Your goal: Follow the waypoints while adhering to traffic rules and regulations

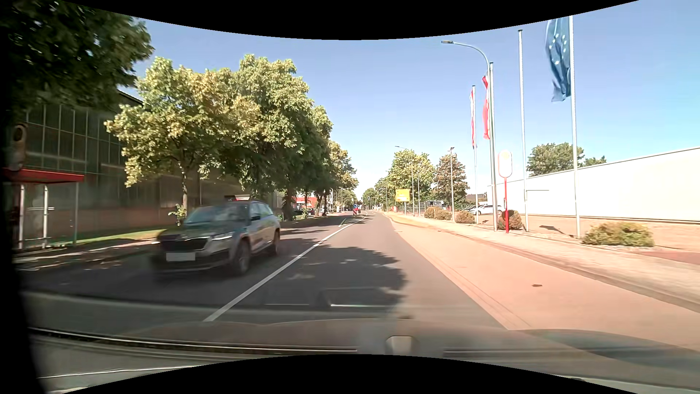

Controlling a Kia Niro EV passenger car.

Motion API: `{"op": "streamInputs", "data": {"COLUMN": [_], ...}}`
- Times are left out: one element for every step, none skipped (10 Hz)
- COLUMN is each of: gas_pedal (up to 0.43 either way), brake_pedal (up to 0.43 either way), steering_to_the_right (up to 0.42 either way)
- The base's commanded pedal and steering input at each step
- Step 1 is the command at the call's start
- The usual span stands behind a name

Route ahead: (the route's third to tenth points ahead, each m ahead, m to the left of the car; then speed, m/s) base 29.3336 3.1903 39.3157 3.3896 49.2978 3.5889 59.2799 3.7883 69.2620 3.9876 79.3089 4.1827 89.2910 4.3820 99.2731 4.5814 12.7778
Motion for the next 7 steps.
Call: {"op": "streamInputs", "data": {"gas_pedal": [0.130, 0.130, 0.130, 0.130, 0.130, 0.130, 0.130], "brake_pedal": [0.006, 0.006, 0.006, 0.006, 0.006, 0.006, 0.006], "steering_to_the_right": [0.005, 0.005, 0.004, 0.004, 0.004, 0.004, 0.003]}}
